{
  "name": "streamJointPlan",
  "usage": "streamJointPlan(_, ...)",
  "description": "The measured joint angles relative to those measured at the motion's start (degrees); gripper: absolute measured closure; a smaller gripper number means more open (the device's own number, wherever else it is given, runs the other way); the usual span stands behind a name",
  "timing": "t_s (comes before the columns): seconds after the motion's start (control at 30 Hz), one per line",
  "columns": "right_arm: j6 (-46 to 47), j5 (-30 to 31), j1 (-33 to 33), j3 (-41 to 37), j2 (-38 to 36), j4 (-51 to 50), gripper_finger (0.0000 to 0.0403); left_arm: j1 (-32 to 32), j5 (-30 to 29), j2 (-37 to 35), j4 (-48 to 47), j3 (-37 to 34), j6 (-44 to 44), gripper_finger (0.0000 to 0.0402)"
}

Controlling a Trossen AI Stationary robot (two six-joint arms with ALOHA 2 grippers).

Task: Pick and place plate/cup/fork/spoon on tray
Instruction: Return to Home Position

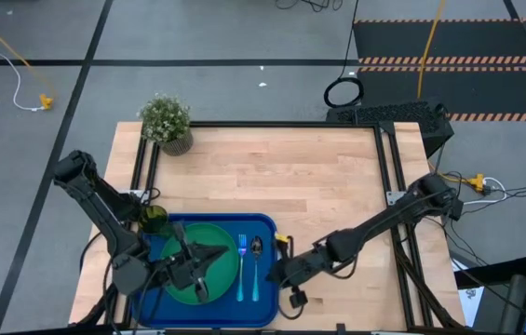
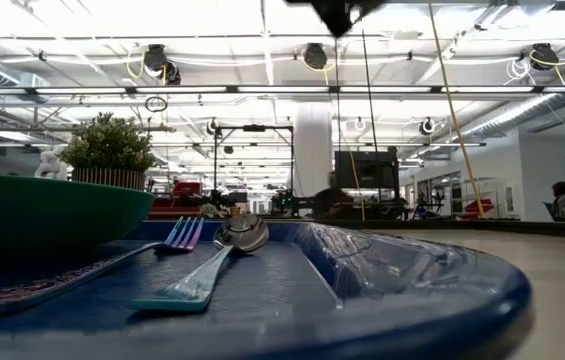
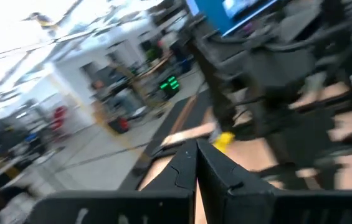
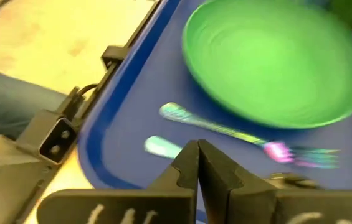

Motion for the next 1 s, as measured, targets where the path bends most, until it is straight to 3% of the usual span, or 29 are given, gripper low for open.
streamJointPlan(0.23, -7.96, 6.36, -0.05, -3.01, -8.44, -2.26, 0.0403, 4.01, 12.28, -5.36, -8.21, 0.00, -2.73, 0.0394)
streamJointPlan(0.5, -10.17, 13.51, -0.35, -18.22, -23.75, 4.64, 0.0403, 11.23, 27.96, -10.42, -20.84, -0.02, -10.75, 0.0394)
streamJointPlan(0.8, -11.49, 13.32, -1.69, -32.55, -43.24, 7.01, 0.0403, 22.29, 42.26, -10.67, -22.51, -0.02, -11.42, 0.0394)
streamJointPlan(1.0, -9.85, 13.33, -1.84, -39.45, -52.73, 6.84, 0.0403, 29.04, 48.74, -10.63, -24.27, -0.02, -14.00, 0.0394)
